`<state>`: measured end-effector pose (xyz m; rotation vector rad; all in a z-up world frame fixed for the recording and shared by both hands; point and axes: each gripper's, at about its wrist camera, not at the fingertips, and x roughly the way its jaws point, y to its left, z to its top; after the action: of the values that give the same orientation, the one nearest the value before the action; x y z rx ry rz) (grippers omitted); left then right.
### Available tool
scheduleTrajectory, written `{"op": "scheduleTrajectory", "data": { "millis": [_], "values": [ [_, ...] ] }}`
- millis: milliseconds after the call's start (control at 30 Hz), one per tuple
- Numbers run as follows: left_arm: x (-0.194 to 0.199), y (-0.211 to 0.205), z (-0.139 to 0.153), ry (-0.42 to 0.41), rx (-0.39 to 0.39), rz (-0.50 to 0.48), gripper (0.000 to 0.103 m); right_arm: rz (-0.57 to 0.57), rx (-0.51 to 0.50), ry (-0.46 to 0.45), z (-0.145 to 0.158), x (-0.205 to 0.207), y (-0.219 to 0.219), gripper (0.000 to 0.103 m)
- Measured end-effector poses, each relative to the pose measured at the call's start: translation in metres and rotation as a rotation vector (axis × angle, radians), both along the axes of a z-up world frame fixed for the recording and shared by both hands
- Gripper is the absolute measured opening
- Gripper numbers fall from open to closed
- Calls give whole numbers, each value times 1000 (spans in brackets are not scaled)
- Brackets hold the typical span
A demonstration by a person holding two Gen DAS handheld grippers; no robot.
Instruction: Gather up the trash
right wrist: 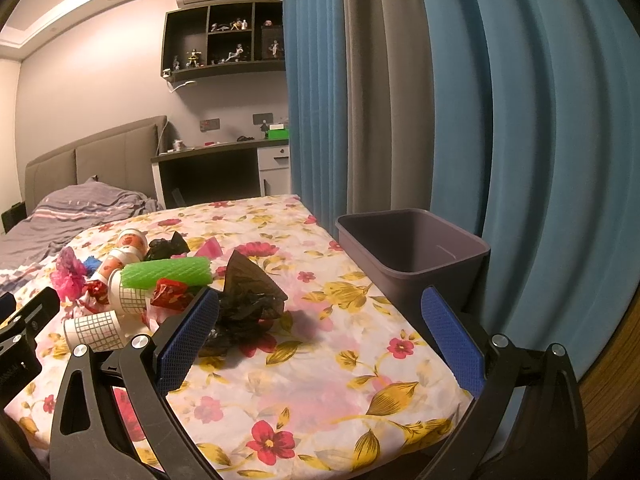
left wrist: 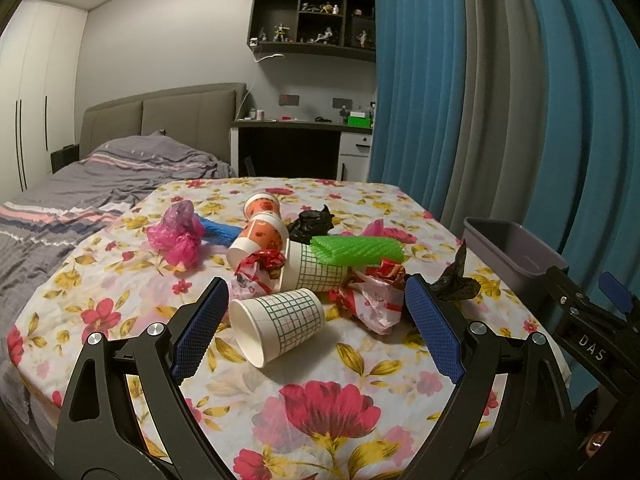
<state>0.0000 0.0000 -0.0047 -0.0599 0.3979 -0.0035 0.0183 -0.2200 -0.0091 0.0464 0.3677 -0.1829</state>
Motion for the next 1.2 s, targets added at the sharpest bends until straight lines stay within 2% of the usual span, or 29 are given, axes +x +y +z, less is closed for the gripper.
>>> {"op": "scheduleTrajectory", "data": {
  "millis": [833,900,1033,1100,1200],
  "values": [
    [19,-11,-9,4,2,-26,89,22,-5,22,-12,12,0,98],
    [21,-8,-12,6,1,-25,89,39,1,43,-17,19,2,93],
    [25,4,-15,9,-6,4,89,91,25,100,-29,40,6,89],
    [26,10,-16,5,-6,24,89,109,26,118,-32,49,11,77],
    [29,17,-16,2,-8,38,89,134,26,146,-36,66,18,73]
  ]
}}
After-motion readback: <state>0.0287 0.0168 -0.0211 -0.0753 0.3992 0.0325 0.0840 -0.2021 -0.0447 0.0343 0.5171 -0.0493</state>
